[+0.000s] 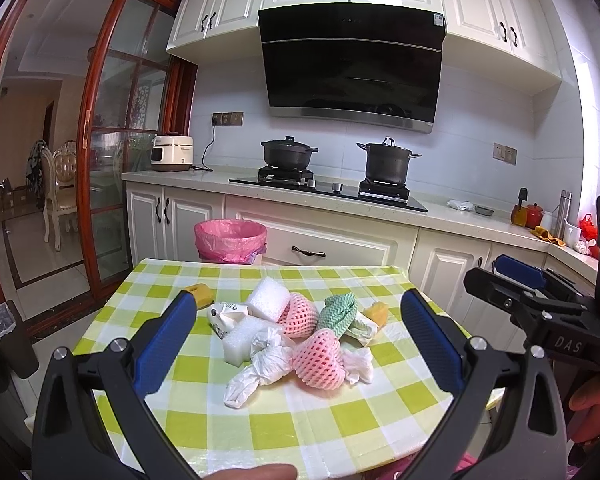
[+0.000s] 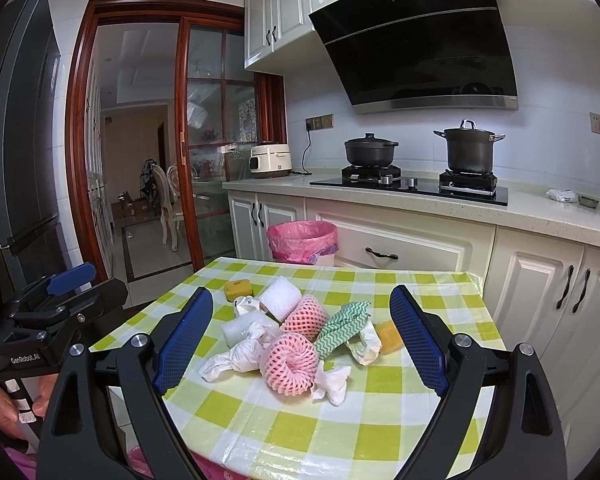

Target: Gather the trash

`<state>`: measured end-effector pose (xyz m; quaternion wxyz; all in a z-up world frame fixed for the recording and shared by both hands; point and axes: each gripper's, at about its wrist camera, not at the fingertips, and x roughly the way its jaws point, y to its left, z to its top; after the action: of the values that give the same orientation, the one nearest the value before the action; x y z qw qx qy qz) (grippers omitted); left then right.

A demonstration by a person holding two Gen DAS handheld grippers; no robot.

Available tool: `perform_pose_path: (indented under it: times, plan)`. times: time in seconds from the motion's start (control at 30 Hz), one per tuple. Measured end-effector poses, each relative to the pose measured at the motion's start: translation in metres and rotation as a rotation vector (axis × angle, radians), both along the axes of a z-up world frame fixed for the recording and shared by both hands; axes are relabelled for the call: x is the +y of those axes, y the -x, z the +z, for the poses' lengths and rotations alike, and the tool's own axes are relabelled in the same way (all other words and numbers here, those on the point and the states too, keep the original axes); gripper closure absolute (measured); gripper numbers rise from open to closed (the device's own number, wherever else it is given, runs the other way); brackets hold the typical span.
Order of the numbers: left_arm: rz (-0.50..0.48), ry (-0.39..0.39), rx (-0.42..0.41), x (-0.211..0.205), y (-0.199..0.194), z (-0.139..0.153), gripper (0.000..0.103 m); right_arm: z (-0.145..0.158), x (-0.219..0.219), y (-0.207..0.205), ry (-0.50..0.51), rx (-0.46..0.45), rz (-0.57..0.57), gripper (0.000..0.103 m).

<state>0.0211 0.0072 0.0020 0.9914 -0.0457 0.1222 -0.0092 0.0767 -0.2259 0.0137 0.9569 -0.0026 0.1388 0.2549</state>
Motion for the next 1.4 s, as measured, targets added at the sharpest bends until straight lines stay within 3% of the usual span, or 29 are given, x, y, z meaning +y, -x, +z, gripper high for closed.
perform_pose_path:
  times: [1.4]
  plan:
    - [0.001, 0.001, 0.006, 0.0027, -0.0004, -0.0014, 0.004, -0.0006, 0.0080, -0.0022, -0.006, 0.006, 0.004, 0.018]
